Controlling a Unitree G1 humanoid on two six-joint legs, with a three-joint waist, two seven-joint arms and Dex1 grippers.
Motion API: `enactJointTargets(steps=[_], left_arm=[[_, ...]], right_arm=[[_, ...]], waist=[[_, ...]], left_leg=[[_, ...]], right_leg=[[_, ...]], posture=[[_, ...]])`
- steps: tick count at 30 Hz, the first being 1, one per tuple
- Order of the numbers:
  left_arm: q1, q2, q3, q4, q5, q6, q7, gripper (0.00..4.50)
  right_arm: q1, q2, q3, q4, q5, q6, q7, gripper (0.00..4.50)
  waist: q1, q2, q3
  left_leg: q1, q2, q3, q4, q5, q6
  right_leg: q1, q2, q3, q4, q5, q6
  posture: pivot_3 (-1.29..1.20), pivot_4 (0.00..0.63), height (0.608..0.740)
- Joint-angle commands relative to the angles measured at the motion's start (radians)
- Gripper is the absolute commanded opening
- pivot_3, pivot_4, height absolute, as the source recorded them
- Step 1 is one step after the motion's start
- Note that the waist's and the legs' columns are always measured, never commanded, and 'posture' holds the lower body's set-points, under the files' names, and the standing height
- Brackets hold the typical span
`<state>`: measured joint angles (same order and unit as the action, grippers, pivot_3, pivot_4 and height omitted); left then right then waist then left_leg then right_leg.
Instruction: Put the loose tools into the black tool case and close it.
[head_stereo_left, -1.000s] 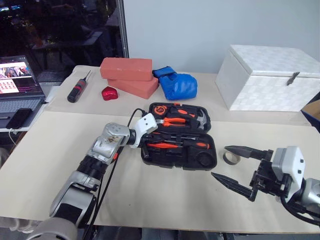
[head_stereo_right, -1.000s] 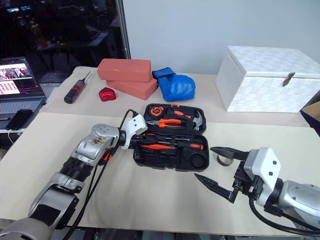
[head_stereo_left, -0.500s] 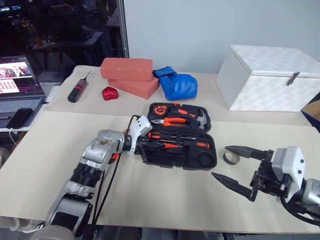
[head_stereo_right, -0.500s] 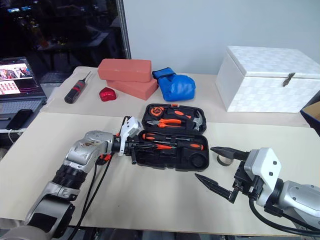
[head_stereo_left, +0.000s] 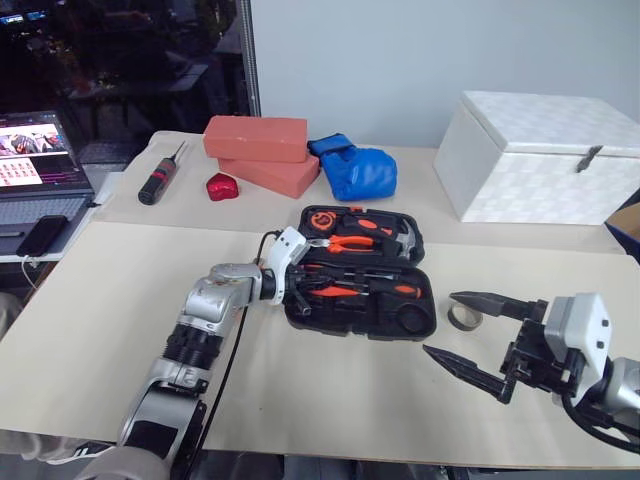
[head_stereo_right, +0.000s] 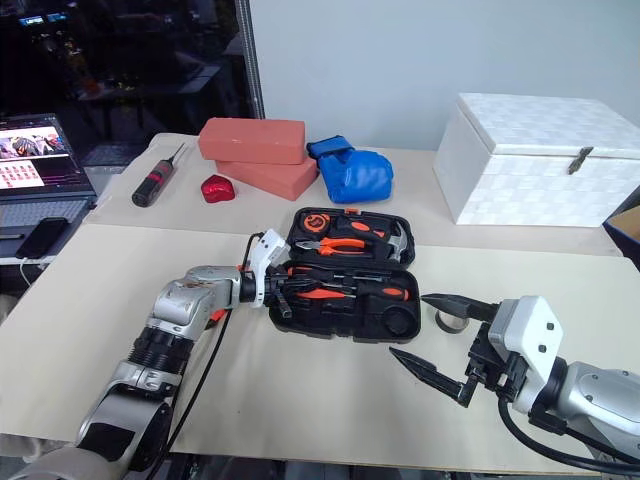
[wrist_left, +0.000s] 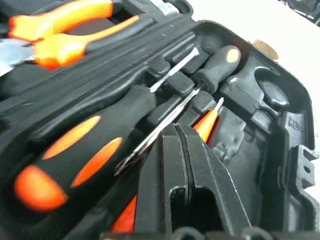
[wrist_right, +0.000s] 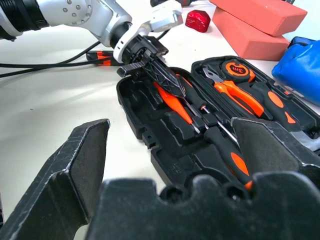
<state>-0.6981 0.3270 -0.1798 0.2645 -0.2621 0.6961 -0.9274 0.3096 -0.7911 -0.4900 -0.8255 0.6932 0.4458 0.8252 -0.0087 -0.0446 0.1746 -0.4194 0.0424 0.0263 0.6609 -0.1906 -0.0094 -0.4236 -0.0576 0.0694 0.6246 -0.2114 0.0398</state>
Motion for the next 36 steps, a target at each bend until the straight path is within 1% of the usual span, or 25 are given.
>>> enactJointTargets(steps=[1,3,6,7,9,11,13,14,16,17,19,21,23,24,25,27,28,29,30,32,34,35,36], left_arm=[[0.008,0.023,-0.081,0.000,0.060,0.009,-0.001,0.04],[0.004,0.026,-0.098,0.007,0.082,0.014,0.016,0.04],[0.005,0.017,-0.072,-0.007,0.065,-0.001,0.028,0.04],[0.010,0.013,-0.045,-0.029,0.044,-0.014,0.027,0.04],[0.028,-0.006,0.077,-0.107,-0.049,-0.018,0.048,0.04],[0.062,0.016,0.163,-0.191,-0.085,-0.009,0.083,0.04],[0.107,0.048,0.230,-0.279,-0.105,0.026,0.136,0.53],[0.132,0.062,0.263,-0.328,-0.112,0.052,0.168,0.65],[0.204,0.099,0.326,-0.438,-0.105,0.103,0.243,1.45],[0.246,0.119,0.354,-0.494,-0.100,0.133,0.277,1.77],[0.327,0.157,0.373,-0.582,-0.069,0.172,0.334,2.57],[0.383,0.179,0.371,-0.619,-0.046,0.214,0.386,3.22],[0.425,0.191,0.348,-0.638,-0.036,0.256,0.416,3.95],[0.444,0.195,0.326,-0.647,-0.028,0.270,0.427,4.19],[0.457,0.195,0.310,-0.649,-0.024,0.283,0.438,4.19],[0.471,0.186,0.295,-0.642,-0.015,0.293,0.467,4.19],[0.476,0.177,0.299,-0.634,-0.018,0.302,0.479,3.97],[0.480,0.172,0.299,-0.629,-0.024,0.292,0.479,3.62],[0.483,0.171,0.297,-0.626,-0.028,0.283,0.475,3.42],[0.492,0.179,0.294,-0.620,-0.030,0.264,0.465,2.73],[0.499,0.190,0.304,-0.612,-0.033,0.229,0.448,1.94],[0.493,0.188,0.329,-0.617,-0.059,0.184,0.415,1.75],[0.481,0.184,0.360,-0.628,-0.101,0.147,0.371,1.75]], right_arm=[[-0.007,-0.006,-0.035,-0.025,0.025,-0.006,-0.008,4.50],[-0.010,-0.007,-0.033,-0.022,0.024,-0.006,-0.008,4.50],[-0.013,-0.006,-0.027,-0.023,0.022,-0.008,-0.010,4.50],[-0.015,-0.005,-0.024,-0.024,0.021,-0.008,-0.010,4.50],[-0.016,-0.002,-0.021,-0.027,0.023,-0.010,-0.010,4.50],[-0.017,0.002,-0.019,-0.030,0.028,-0.016,-0.003,4.50],[-0.017,0.004,-0.016,-0.032,0.035,-0.022,0.005,4.50],[-0.021,0.004,-0.012,-0.031,0.037,-0.024,0.009,4.50],[-0.034,0.002,0.002,-0.022,0.040,-0.028,0.019,4.50],[-0.043,0.000,0.011,-0.014,0.041,-0.030,0.023,4.50],[-0.063,-0.005,0.026,0.006,0.042,-0.034,0.037,4.50],[-0.081,-0.007,0.038,0.019,0.041,-0.036,0.045,4.50],[-0.099,-0.011,0.049,0.033,0.040,-0.037,0.054,4.50],[-0.110,-0.012,0.054,0.041,0.038,-0.037,0.059,4.50],[-0.119,-0.013,0.059,0.047,0.036,-0.037,0.063,4.50],[-0.132,-0.015,0.064,0.057,0.035,-0.036,0.070,4.50],[-0.138,-0.017,0.064,0.061,0.036,-0.036,0.074,4.50],[-0.143,-0.019,0.062,0.066,0.037,-0.035,0.076,4.50],[-0.145,-0.020,0.061,0.068,0.037,-0.034,0.079,4.50],[-0.147,-0.021,0.061,0.070,0.035,-0.034,0.083,4.50],[-0.144,-0.019,0.058,0.068,0.034,-0.036,0.084,4.50],[-0.138,-0.018,0.054,0.063,0.032,-0.039,0.085,4.50],[-0.132,-0.016,0.049,0.058,0.032,-0.041,0.086,4.50]], waist=[[-0.004,0.000,0.000],[-0.005,0.000,0.000],[-0.006,0.000,0.000],[-0.006,0.000,0.000],[-0.007,0.000,0.000],[-0.011,-0.001,0.001],[-0.014,-0.001,0.001],[-0.014,-0.001,0.001],[-0.013,-0.001,0.001],[-0.013,0.000,0.001],[-0.013,-0.001,0.001],[-0.010,-0.001,0.001],[-0.001,-0.002,0.001],[0.000,-0.002,0.001],[0.001,-0.002,0.001],[0.001,-0.002,0.002],[0.000,-0.002,0.002],[-0.002,-0.002,0.002],[-0.003,-0.002,0.002],[-0.004,-0.002,0.002],[-0.004,-0.002,0.001],[-0.004,-0.002,0.001],[-0.004,-0.002,0.002]], left_leg=[[0.000,0.000,0.000,0.000,0.000,0.000],[0.001,0.000,0.000,0.000,0.000,0.000],[0.003,0.000,0.000,0.000,0.000,0.000],[0.003,0.000,0.000,0.000,0.000,0.000],[0.003,0.000,0.000,0.000,0.000,0.000],[0.002,0.001,0.001,0.000,0.000,0.000],[0.001,0.002,0.000,0.000,0.000,0.000],[0.001,0.002,0.000,-0.001,0.000,0.000],[0.001,0.002,0.000,-0.001,0.000,0.000],[0.001,0.002,0.000,-0.002,0.000,0.000],[0.002,0.002,0.001,-0.002,0.000,0.000],[0.002,0.002,0.001,-0.002,0.000,0.000],[0.002,0.002,0.001,-0.001,0.000,0.000],[0.002,0.001,0.001,-0.001,0.000,-0.001],[0.002,0.001,0.001,-0.001,-0.001,-0.001],[0.002,0.001,0.001,-0.001,-0.005,-0.008],[0.002,0.001,0.001,-0.001,-0.005,-0.008],[0.002,0.001,0.001,-0.001,-0.005,-0.008],[0.002,0.001,0.001,-0.001,-0.005,-0.008],[0.003,0.001,0.001,-0.001,-0.005,-0.008],[0.003,0.002,0.001,-0.001,-0.004,-0.007],[0.002,0.002,0.001,-0.002,-0.003,-0.006],[0.002,0.002,0.001,-0.002,-0.003,-0.005]], right_leg=[[0.000,0.000,0.000,0.000,0.000,0.000],[0.000,0.000,0.000,0.000,0.000,0.000],[0.002,0.000,0.000,0.000,0.000,0.000],[0.002,0.000,0.000,0.000,0.000,0.000],[0.002,0.000,0.000,0.000,0.000,0.000],[0.000,0.000,0.000,0.000,0.000,-0.001],[-0.001,0.001,0.000,0.000,0.000,-0.001],[-0.001,0.001,0.000,0.000,0.000,-0.001],[-0.001,0.001,0.000,0.001,0.000,-0.001],[-0.001,0.001,0.000,0.001,0.000,0.000],[-0.001,0.001,0.000,0.000,0.000,0.001],[-0.001,0.000,0.000,0.000,0.000,0.000],[0.000,0.000,0.000,0.000,0.000,0.000],[0.000,-0.001,0.000,0.000,0.000,-0.001],[0.000,-0.001,0.000,0.000,0.000,-0.001],[0.000,-0.002,0.000,-0.001,0.000,-0.001],[0.000,-0.002,0.000,-0.001,0.000,-0.001],[0.000,-0.002,0.000,-0.001,0.000,-0.001],[0.000,-0.002,0.000,-0.001,0.000,-0.002],[0.000,-0.002,0.000,-0.001,0.000,-0.002],[0.000,-0.001,-0.001,-0.001,0.000,-0.002],[0.000,-0.001,-0.001,-0.001,0.000,-0.002],[-0.001,-0.001,-0.001,-0.001,0.000,-0.002]], posture=[[0.00,0.150,0.740],[0.00,0.150,0.740],[0.00,0.150,0.740],[0.00,0.150,0.740],[0.00,0.150,0.740],[0.00,0.150,0.740],[0.00,0.150,0.740],[0.00,0.150,0.740],[0.00,0.150,0.740],[0.00,0.150,0.740],[0.00,0.150,0.740],[0.00,0.150,0.740],[0.00,0.150,0.740],[0.00,0.150,0.740],[0.00,0.150,0.740],[0.00,0.150,0.740],[0.00,0.150,0.740],[0.00,0.150,0.740],[0.00,0.150,0.740],[0.00,0.150,0.740],[0.00,0.150,0.740],[0.00,0.150,0.740],[0.00,0.150,0.740]])
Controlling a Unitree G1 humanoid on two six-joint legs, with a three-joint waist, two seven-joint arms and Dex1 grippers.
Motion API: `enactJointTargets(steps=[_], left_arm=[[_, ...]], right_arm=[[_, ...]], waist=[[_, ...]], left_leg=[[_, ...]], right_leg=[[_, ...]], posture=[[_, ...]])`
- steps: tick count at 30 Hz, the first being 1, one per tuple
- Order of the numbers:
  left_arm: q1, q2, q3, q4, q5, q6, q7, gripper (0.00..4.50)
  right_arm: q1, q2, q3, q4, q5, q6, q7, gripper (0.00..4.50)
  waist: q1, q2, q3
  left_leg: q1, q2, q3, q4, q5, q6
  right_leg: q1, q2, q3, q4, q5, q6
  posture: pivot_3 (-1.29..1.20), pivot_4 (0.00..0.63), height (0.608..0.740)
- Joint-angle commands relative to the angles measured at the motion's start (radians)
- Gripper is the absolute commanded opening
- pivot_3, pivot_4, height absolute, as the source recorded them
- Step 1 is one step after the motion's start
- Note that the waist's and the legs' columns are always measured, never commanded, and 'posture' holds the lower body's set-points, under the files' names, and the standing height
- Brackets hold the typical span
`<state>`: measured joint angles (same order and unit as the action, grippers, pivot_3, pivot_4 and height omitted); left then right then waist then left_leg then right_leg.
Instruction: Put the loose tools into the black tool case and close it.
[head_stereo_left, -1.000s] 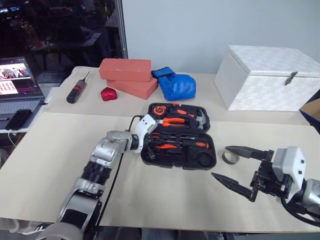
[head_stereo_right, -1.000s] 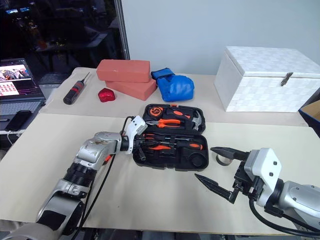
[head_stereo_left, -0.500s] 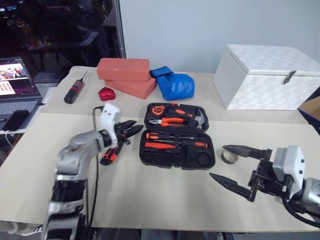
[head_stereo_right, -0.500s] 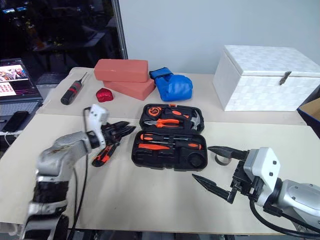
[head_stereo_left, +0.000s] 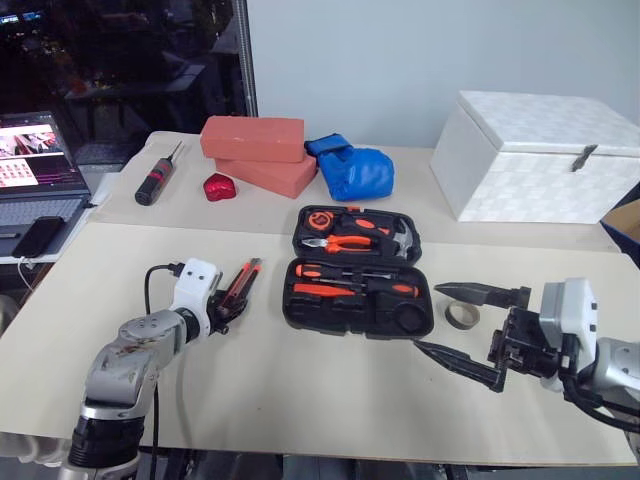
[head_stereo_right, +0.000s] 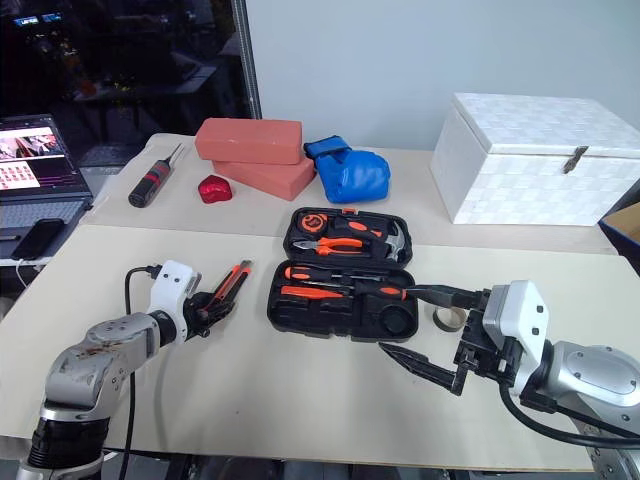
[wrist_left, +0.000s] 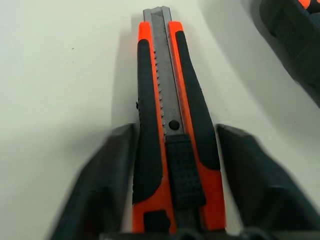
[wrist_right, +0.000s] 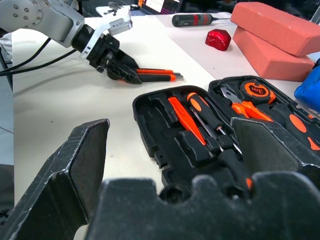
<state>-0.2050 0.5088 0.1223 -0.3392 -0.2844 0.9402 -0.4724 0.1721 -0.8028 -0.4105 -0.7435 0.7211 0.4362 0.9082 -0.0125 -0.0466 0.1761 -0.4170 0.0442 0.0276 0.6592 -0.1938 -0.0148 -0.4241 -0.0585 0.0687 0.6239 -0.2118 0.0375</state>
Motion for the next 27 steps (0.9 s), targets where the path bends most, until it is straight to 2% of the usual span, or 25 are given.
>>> enactJointTargets(steps=[1,2,5,8,10,14,17,19,27], left_arm=[[-0.029,0.003,0.090,-0.036,-0.137,-0.118,-0.142,1.75],[-0.044,0.019,0.104,-0.043,-0.184,-0.135,-0.205,1.75],[-0.095,0.165,0.031,-0.018,-0.225,-0.223,-0.475,1.75],[-0.226,0.258,-0.123,0.060,-0.211,-0.265,-0.685,1.75],[-0.309,0.278,-0.243,0.134,-0.126,-0.368,-0.783,1.75],[-0.495,0.190,-0.429,0.319,-0.001,-0.547,-0.896,1.75],[-0.592,0.093,-0.531,0.464,0.098,-0.629,-0.897,1.75],[-0.627,0.048,-0.559,0.527,0.132,-0.652,-0.892,1.75],[-0.635,-0.008,-0.614,0.634,0.218,-0.709,-0.916,1.75]], right_arm=[[0.014,-0.004,-0.040,-0.029,0.006,-0.034,0.008,4.50],[0.021,-0.006,-0.050,-0.030,0.007,-0.039,0.017,4.50],[0.047,-0.029,-0.109,-0.009,0.001,-0.068,0.075,4.50],[0.062,-0.064,-0.187,0.022,0.032,-0.068,0.141,4.50],[0.079,-0.087,-0.223,0.036,0.038,-0.064,0.184,4.50],[0.130,-0.149,-0.310,0.090,0.038,-0.048,0.310,4.50],[0.144,-0.205,-0.382,0.182,0.028,-0.048,0.410,4.50],[0.147,-0.224,-0.413,0.220,0.024,-0.049,0.449,4.50],[0.129,-0.220,-0.435,0.246,0.031,-0.043,0.461,4.50]], waist=[[0.001,0.000,0.000],[0.001,-0.001,0.000],[0.004,-0.001,0.000],[0.007,0.000,0.000],[0.011,0.000,0.000],[0.015,0.000,0.000],[0.017,0.000,0.000],[0.017,0.000,0.000],[0.002,0.001,0.000]], left_leg=[[0.000,0.000,0.000,0.000,0.000,0.000],[-0.002,0.000,0.000,0.000,0.000,0.000],[-0.007,0.000,0.000,0.001,0.003,0.004],[-0.006,0.000,0.001,0.001,0.003,0.004],[-0.005,-0.001,0.002,0.001,0.002,0.004],[-0.006,0.000,0.002,0.001,0.003,0.005],[-0.007,0.000,0.001,0.001,0.003,0.006],[-0.009,-0.001,0.001,0.001,0.003,0.007],[-0.009,0.000,0.000,0.000,-0.001,0.012]], right_leg=[[0.000,0.000,0.000,0.000,0.000,0.000],[-0.001,0.000,0.000,0.000,0.000,0.000],[-0.005,0.000,-0.001,0.000,0.000,0.000],[-0.005,0.000,0.000,0.000,0.000,0.000],[-0.003,-0.001,0.000,-0.002,0.000,0.000],[-0.001,-0.001,0.000,-0.006,0.000,0.000],[0.000,0.000,0.000,-0.008,0.001,0.001],[-0.001,0.000,0.000,-0.011,0.001,0.002],[-0.001,0.002,0.000,-0.008,0.001,0.011]], posture=[[0.00,0.150,0.740],[0.00,0.150,0.740],[0.00,0.150,0.740],[0.00,0.150,0.740],[0.00,0.150,0.740],[0.00,0.150,0.740],[0.00,0.150,0.740],[0.00,0.150,0.740],[0.00,0.150,0.740]])
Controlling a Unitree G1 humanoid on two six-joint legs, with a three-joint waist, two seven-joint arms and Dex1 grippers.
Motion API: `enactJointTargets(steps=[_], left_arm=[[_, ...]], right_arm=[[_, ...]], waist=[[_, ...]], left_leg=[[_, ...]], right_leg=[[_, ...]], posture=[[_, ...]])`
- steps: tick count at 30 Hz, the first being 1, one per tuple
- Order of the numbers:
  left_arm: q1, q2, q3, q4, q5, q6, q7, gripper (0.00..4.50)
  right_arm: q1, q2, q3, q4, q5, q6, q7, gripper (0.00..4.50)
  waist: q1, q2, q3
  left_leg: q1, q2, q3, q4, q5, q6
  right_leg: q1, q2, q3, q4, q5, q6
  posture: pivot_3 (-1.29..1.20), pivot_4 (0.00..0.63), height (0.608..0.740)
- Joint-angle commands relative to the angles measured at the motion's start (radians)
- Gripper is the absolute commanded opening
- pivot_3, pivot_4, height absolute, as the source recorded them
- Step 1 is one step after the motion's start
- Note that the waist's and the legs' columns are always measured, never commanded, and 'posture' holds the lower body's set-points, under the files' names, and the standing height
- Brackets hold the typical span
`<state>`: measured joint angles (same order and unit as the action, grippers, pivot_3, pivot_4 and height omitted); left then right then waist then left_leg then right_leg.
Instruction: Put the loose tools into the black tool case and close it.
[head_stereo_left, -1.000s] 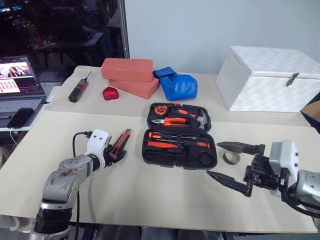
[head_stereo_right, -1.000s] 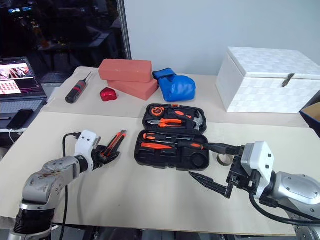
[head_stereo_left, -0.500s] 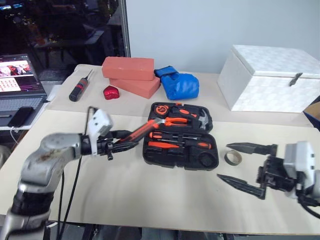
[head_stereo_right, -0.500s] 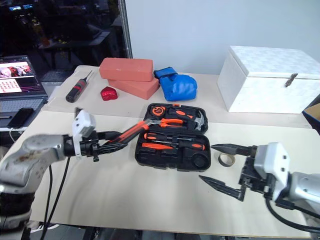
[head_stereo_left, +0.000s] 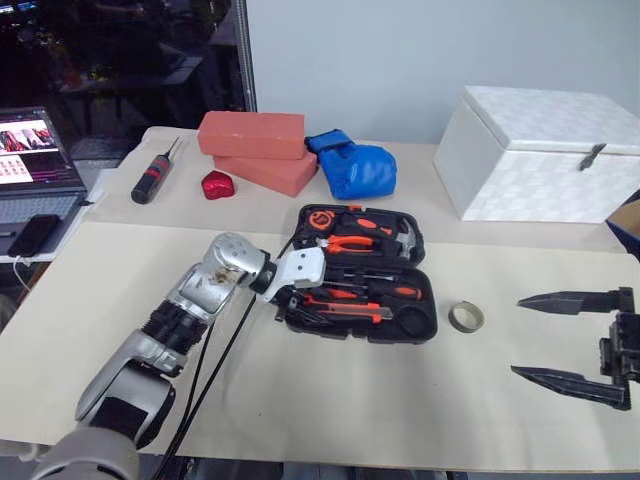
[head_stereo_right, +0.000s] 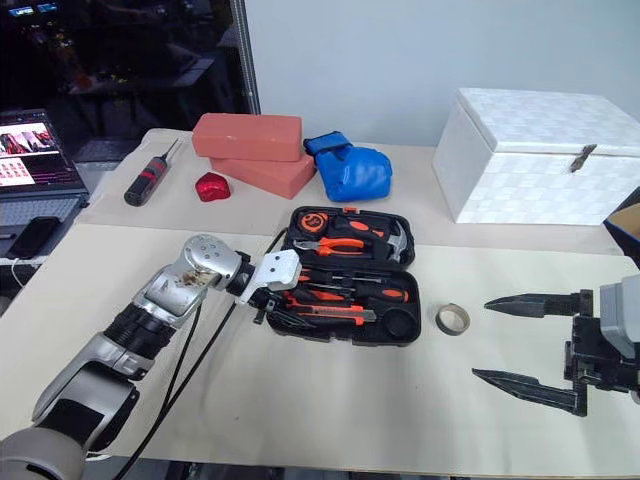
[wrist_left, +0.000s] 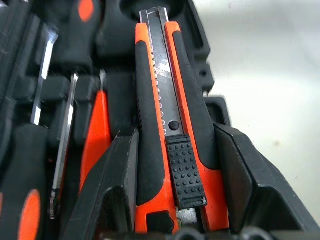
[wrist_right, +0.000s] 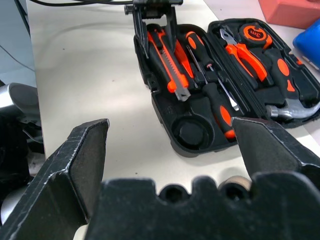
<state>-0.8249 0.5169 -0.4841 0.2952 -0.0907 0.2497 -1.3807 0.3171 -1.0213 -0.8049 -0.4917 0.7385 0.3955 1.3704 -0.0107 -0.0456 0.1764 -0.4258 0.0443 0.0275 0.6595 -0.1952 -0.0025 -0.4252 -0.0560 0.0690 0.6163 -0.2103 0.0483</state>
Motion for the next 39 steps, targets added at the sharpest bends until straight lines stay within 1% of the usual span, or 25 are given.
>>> enactJointTargets(steps=[1,7,9,10,11,12,13,15,16,17,18,19,20,21,22,25,27,29,32,35,37,39], left_arm=[[-0.012,-0.014,-0.015,-0.004,0.033,-0.011,-0.014,1.75],[0.014,0.003,-0.018,-0.044,0.052,0.011,-0.025,1.75],[0.017,0.000,-0.002,-0.063,0.021,0.031,-0.045,2.76],[0.015,-0.008,0.018,-0.071,0.000,0.049,-0.041,3.01],[0.015,-0.015,0.041,-0.082,-0.025,0.068,-0.038,3.51],[0.012,-0.027,0.082,-0.094,-0.067,0.105,-0.026,3.80],[0.010,-0.031,0.127,-0.109,-0.118,0.153,-0.026,4.17],[0.020,-0.021,0.204,-0.145,-0.209,0.236,-0.036,4.17],[0.032,-0.014,0.235,-0.162,-0.252,0.292,-0.035,4.01],[0.044,-0.011,0.253,-0.176,-0.275,0.323,-0.029,3.74],[0.065,-0.004,0.261,-0.185,-0.279,0.329,-0.018,3.48],[0.089,0.005,0.260,-0.195,-0.271,0.312,-0.013,3.02],[0.111,0.012,0.254,-0.203,-0.258,0.294,-0.005,2.84],[0.128,0.013,0.252,-0.210,-0.253,0.295,0.010,2.48],[0.154,0.018,0.236,-0.215,-0.234,0.293,0.027,1.94],[0.207,0.043,0.147,-0.208,-0.129,0.274,0.077,0.83],[0.228,0.048,0.066,-0.176,-0.036,0.260,0.126,0.12],[0.236,0.029,0.040,-0.168,-0.015,0.283,0.163,0.12],[0.241,0.004,0.059,-0.211,-0.058,0.301,0.163,0.12],[0.253,-0.040,0.153,-0.291,-0.201,0.347,0.127,0.12],[0.238,-0.076,0.237,-0.341,-0.328,0.433,0.119,0.12],[0.210,-0.097,0.287,-0.348,-0.387,0.514,0.153,0.12]], right_arm=[[-0.015,0.000,-0.040,-0.008,0.013,-0.002,-0.002,4.50],[-0.012,0.012,-0.037,-0.015,0.008,-0.004,-0.009,4.50],[-0.011,0.018,-0.029,-0.019,0.005,-0.006,-0.014,4.50],[-0.012,0.021,-0.025,-0.020,0.004,-0.008,-0.015,4.50],[-0.010,0.023,-0.024,-0.023,0.004,-0.008,-0.017,4.50],[-0.009,0.026,-0.023,-0.025,0.005,-0.007,-0.018,4.50],[-0.008,0.030,-0.021,-0.028,0.007,-0.007,-0.021,4.50],[-0.001,0.041,-0.018,-0.038,0.008,-0.009,-0.028,4.50],[0.000,0.047,-0.015,-0.044,0.009,-0.008,-0.034,4.50],[0.002,0.053,-0.014,-0.049,0.011,-0.007,-0.038,4.50],[0.003,0.059,-0.009,-0.055,0.011,-0.007,-0.045,4.50],[0.003,0.065,-0.005,-0.061,0.011,-0.006,-0.052,4.50],[0.003,0.069,-0.001,-0.066,0.010,-0.006,-0.058,4.50],[0.005,0.073,0.002,-0.072,0.011,-0.004,-0.064,4.50],[0.004,0.078,0.011,-0.082,0.012,0.001,-0.079,4.50],[0.005,0.087,0.029,-0.102,0.016,0.023,-0.120,4.50],[0.009,0.076,0.065,-0.113,-0.014,0.086,-0.204,4.50],[-0.005,0.074,0.110,-0.126,-0.057,0.116,-0.285,4.50],[-0.016,0.084,0.132,-0.151,-0.060,0.144,-0.347,4.50],[-0.043,0.077,0.175,-0.159,-0.057,0.199,-0.416,4.50],[-0.058,0.077,0.185,-0.151,-0.050,0.202,-0.420,4.50],[-0.065,0.075,0.192,-0.154,-0.044,0.193,-0.407,4.50]], waist=[[0.001,0.000,0.000],[-0.001,0.000,0.000],[-0.001,0.001,0.000],[-0.001,0.001,0.000],[-0.002,0.001,0.000],[-0.001,0.001,0.000],[-0.001,0.001,0.000],[-0.001,0.000,0.000],[-0.002,0.001,0.000],[-0.004,0.001,0.000],[-0.005,0.001,-0.001],[-0.005,0.002,-0.001],[-0.006,0.003,-0.002],[-0.005,0.004,-0.002],[-0.004,0.004,-0.002],[-0.002,0.003,-0.002],[0.002,0.003,-0.002],[0.005,0.004,-0.005],[0.001,0.008,-0.007],[-0.006,0.009,-0.008],[-0.006,0.009,-0.008],[-0.003,0.009,-0.008]], left_leg=[[0.000,0.000,0.000,0.000,0.000,0.000],[0.001,-0.001,0.000,0.001,0.000,0.000],[0.001,-0.001,0.000,0.001,0.000,0.000],[0.001,-0.001,0.000,0.001,0.000,0.000],[0.001,-0.001,0.000,0.001,0.000,0.000],[0.001,-0.001,0.000,0.001,0.000,0.000],[0.001,-0.001,0.000,0.001,0.000,0.000],[0.001,-0.001,0.000,0.001,0.000,0.000],[0.001,-0.001,0.000,0.001,0.000,0.000],[0.001,-0.001,0.000,0.001,0.000,0.000],[0.002,-0.001,0.000,0.001,0.000,0.000],[0.003,-0.001,0.000,0.001,0.000,0.000],[0.003,-0.001,0.000,0.001,0.000,0.000],[0.004,-0.001,0.000,0.001,0.000,0.000],[0.005,-0.001,0.000,0.001,0.000,0.000],[0.005,-0.001,0.000,0.002,0.001,-0.001],[0.006,-0.002,0.000,0.002,0.001,-0.001],[0.009,-0.003,0.000,0.002,0.001,-0.002],[0.012,-0.006,0.000,0.002,0.001,-0.002],[0.012,-0.006,0.000,0.002,0.001,-0.002],[0.010,-0.006,-0.001,0.002,0.001,-0.001],[0.008,-0.006,-0.001,0.002,0.001,-0.001]], right_leg=[[0.000,0.000,0.000,0.000,0.000,0.000],[0.002,-0.002,0.001,-0.001,-0.002,-0.002],[0.002,-0.002,0.001,-0.001,-0.001,-0.002],[0.002,-0.002,0.000,0.000,-0.001,-0.002],[0.002,-0.001,0.000,0.000,-0.001,-0.002],[0.002,-0.001,0.000,0.000,-0.001,-0.001],[0.002,-0.001,0.000,0.000,-0.001,0.000],[0.001,-0.002,0.000,0.000,0.000,0.001],[0.001,-0.001,0.000,0.000,0.000,0.001],[0.002,-0.001,0.000,0.001,0.000,0.001],[0.002,-0.001,0.000,0.001,0.000,0.001],[0.002,-0.001,0.000,0.002,0.000,0.001],[0.002,-0.001,0.000,0.003,0.000,0.001],[0.002,-0.001,0.001,0.004,0.000,0.001],[0.002,-0.002,0.001,0.006,-0.001,0.001],[0.002,-0.001,0.001,0.009,-0.003,-0.003],[0.003,-0.002,0.001,0.009,-0.005,-0.006],[0.006,-0.002,0.001,0.009,-0.005,-0.006],[0.008,-0.004,0.003,0.009,-0.005,-0.006],[0.007,-0.005,0.004,0.009,-0.005,-0.006],[0.005,-0.004,0.004,0.010,-0.005,-0.006],[0.003,-0.004,0.004,0.010,-0.005,-0.006]], posture=[[0.00,0.150,0.740],[0.00,0.150,0.740],[0.00,0.150,0.740],[0.00,0.150,0.740],[0.00,0.150,0.740],[0.00,0.150,0.740],[0.00,0.150,0.740],[0.00,0.150,0.740],[0.00,0.150,0.740],[0.00,0.150,0.740],[0.00,0.150,0.740],[0.00,0.150,0.740],[0.00,0.150,0.740],[0.00,0.150,0.740],[0.00,0.150,0.740],[0.00,0.150,0.740],[0.00,0.150,0.740],[0.00,0.150,0.740],[0.00,0.150,0.740],[0.00,0.150,0.740],[0.00,0.150,0.740],[0.00,0.150,0.740]])
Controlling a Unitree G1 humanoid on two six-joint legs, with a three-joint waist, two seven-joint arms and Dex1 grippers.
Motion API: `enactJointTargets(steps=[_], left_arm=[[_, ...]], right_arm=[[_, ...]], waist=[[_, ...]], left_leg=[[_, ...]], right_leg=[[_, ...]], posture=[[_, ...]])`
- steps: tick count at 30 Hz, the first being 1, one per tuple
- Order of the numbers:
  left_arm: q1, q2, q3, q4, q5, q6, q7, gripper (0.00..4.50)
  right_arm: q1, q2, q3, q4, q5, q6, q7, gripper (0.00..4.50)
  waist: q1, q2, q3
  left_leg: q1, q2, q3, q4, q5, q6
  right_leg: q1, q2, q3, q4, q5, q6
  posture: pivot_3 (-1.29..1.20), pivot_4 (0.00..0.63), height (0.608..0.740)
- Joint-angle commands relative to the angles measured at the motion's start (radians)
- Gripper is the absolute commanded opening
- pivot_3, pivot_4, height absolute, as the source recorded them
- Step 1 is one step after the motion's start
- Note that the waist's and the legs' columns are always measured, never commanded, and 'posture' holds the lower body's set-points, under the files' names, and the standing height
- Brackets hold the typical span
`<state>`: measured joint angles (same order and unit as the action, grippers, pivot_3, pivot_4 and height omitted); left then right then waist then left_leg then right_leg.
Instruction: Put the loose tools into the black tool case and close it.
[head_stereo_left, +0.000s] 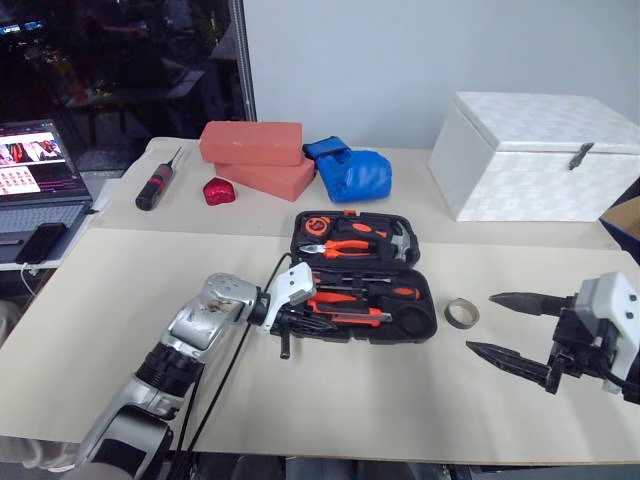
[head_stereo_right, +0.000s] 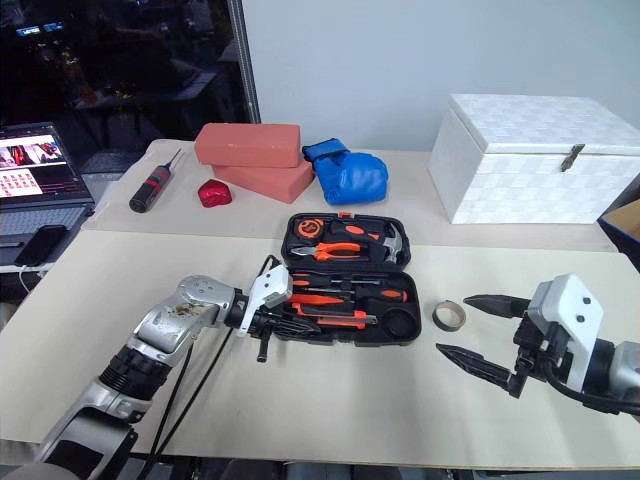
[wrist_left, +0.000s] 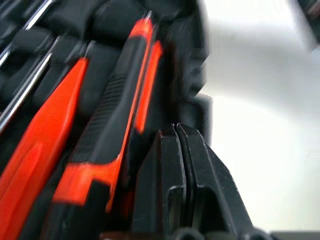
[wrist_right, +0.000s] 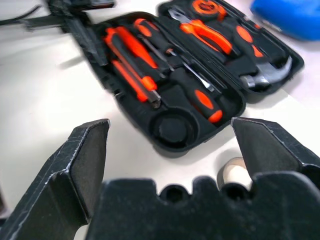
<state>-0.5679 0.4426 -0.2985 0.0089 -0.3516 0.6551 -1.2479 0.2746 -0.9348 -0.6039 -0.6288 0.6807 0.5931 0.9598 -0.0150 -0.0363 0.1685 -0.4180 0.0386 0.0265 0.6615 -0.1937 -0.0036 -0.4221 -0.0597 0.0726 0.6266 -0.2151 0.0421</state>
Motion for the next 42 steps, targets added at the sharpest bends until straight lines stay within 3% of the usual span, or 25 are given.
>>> enactJointTargets(steps=[1,7,9,15,19,27,33,38,42], left_arm=[[-0.055,-0.026,0.107,-0.054,-0.123,0.115,0.041,0.12],[-0.078,-0.038,0.063,-0.022,-0.039,0.111,0.174,0.12],[-0.067,-0.019,-0.006,0.008,0.048,0.059,0.207,0.12],[-0.066,-0.048,-0.085,0.082,0.139,0.020,0.268,0.12],[-0.066,-0.081,-0.103,0.120,0.154,-0.035,0.261,0.12],[-0.019,-0.016,-0.147,0.144,0.261,-0.265,0.230,0.12],[0.002,-0.094,0.039,0.065,0.070,-0.249,0.233,0.12],[0.005,-0.075,0.051,0.051,0.035,-0.207,0.193,0.12],[0.007,-0.042,0.004,0.073,0.088,-0.215,0.169,0.12]], right_arm=[[-0.026,-0.014,-0.006,-0.018,0.023,0.001,0.009,4.50],[-0.039,-0.008,-0.011,-0.017,0.020,-0.024,0.035,4.50],[-0.030,-0.002,-0.035,-0.034,0.037,-0.038,0.061,4.50],[-0.007,0.006,-0.075,-0.056,0.053,-0.047,0.095,4.50],[-0.006,0.000,-0.084,-0.063,0.054,-0.045,0.094,4.50],[-0.038,-0.022,-0.022,-0.052,0.035,-0.014,0.048,4.50],[-0.050,-0.025,-0.006,-0.044,0.033,-0.022,0.040,4.50],[-0.054,-0.022,-0.002,-0.037,0.036,-0.031,0.042,4.50],[-0.054,-0.025,-0.004,-0.037,0.039,-0.028,0.045,4.50]], waist=[[0.001,0.000,0.000],[0.002,0.000,0.000],[0.002,0.000,0.000],[0.004,0.000,0.000],[0.009,0.000,0.000],[0.006,0.000,-0.001],[0.005,0.001,-0.001],[0.004,0.001,-0.001],[0.002,0.001,-0.001]], left_leg=[[-0.002,0.000,-0.001,0.000,0.000,0.000],[-0.003,-0.002,-0.003,0.000,0.000,0.000],[-0.003,-0.003,-0.004,0.000,0.000,0.000],[-0.002,-0.003,-0.005,0.000,0.000,0.000],[-0.002,-0.005,-0.006,0.000,0.000,0.000],[-0.002,-0.005,-0.006,0.000,0.000,0.000],[-0.003,-0.005,-0.006,0.000,0.000,0.001],[-0.004,-0.005,-0.007,0.000,0.000,0.001],[-0.005,-0.005,-0.007,0.000,0.000,0.001]], right_leg=[[-0.001,0.000,0.000,0.000,0.000,0.001],[0.000,0.000,0.000,-0.001,0.000,0.008],[0.000,0.000,0.000,-0.001,0.000,0.008],[0.001,0.000,0.000,-0.001,-0.002,0.004],[0.003,0.000,0.000,-0.001,-0.002,0.004],[0.004,0.000,0.000,-0.001,-0.002,0.003],[0.002,0.000,0.001,-0.001,-0.003,0.003],[0.001,0.000,0.000,-0.001,-0.003,0.004],[0.001,0.000,0.000,-0.001,-0.002,0.006]], posture=[[0.00,0.150,0.740],[0.00,0.150,0.740],[0.00,0.150,0.740],[0.00,0.150,0.740],[0.00,0.150,0.740],[0.00,0.150,0.740],[0.00,0.150,0.740],[0.00,0.150,0.740],[0.00,0.150,0.740]])
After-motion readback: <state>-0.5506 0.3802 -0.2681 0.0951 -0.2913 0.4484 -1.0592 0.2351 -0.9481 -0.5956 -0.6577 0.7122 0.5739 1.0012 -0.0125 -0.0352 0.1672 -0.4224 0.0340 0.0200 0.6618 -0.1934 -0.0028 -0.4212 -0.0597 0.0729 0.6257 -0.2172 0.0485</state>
